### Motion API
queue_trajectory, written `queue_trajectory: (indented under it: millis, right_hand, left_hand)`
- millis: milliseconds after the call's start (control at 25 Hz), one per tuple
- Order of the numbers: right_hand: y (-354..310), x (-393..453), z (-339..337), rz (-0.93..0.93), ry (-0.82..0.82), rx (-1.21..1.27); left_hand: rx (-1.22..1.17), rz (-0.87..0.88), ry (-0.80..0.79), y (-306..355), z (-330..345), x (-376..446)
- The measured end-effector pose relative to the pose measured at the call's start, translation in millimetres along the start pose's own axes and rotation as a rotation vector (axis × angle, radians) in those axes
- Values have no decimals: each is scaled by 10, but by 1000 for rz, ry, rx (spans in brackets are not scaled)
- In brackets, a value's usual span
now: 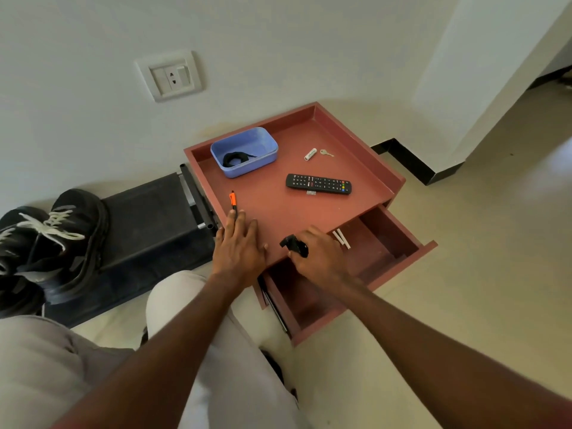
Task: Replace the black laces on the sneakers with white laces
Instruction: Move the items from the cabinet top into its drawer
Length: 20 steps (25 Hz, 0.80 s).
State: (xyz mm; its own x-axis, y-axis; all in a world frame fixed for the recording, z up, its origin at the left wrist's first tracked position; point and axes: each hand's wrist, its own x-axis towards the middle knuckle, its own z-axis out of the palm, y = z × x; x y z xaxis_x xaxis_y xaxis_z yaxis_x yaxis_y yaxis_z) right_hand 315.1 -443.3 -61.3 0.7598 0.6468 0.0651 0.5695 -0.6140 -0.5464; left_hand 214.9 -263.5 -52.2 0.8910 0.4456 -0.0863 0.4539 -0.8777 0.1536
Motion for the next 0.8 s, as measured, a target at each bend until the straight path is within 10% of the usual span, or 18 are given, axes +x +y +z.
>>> queue_trajectory:
  millis: [560, 800]
  right_hand:
    - [195, 113, 583, 307, -531, -234]
    - [-13, -67, 240, 394, -123, -172]
  left_hand:
    - [-24, 3, 18, 9, 31, -13]
    - [-128, -4, 57, 0, 29, -47]
